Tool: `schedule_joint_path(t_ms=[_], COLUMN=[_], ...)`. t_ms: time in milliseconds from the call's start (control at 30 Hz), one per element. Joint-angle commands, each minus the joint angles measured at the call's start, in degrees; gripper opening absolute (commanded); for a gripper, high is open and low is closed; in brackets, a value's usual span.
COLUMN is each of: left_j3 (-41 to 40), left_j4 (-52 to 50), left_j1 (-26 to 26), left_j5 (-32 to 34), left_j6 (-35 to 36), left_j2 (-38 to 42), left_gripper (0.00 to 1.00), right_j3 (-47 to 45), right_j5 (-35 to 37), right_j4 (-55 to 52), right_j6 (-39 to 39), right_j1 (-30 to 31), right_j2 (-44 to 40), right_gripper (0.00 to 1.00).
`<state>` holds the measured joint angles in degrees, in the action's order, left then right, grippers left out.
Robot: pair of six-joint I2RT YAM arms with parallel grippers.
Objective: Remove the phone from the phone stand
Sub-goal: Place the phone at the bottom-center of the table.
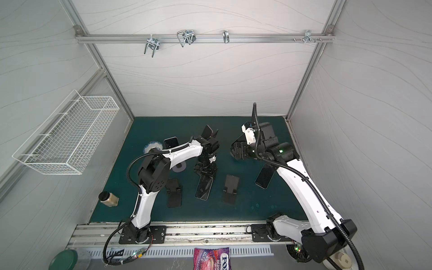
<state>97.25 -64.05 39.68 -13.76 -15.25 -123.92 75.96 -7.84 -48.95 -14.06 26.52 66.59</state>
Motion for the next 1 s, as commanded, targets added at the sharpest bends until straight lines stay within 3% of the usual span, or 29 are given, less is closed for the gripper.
schedule_joint_path(t_ms=[0,967], left_j3=[2.44,-1.08], left_j4=[-1.21,2.70], left_j1=[-0.39,-0.43], left_j5=[0.38,1.18], left_j6=[1.42,1.16], left_j2=[-1.58,-1.91], left_gripper=[0.47,0.54], right_j3=[-0.02,-2.48], right_j5=[-0.26,-0.20], right_j4=[-0.18,0.61], right_j6=[0.35,0.88], right_j1=[-0.24,-1.12], right_j2=[-0.14,-0.39], right_gripper=[0.88,0.88])
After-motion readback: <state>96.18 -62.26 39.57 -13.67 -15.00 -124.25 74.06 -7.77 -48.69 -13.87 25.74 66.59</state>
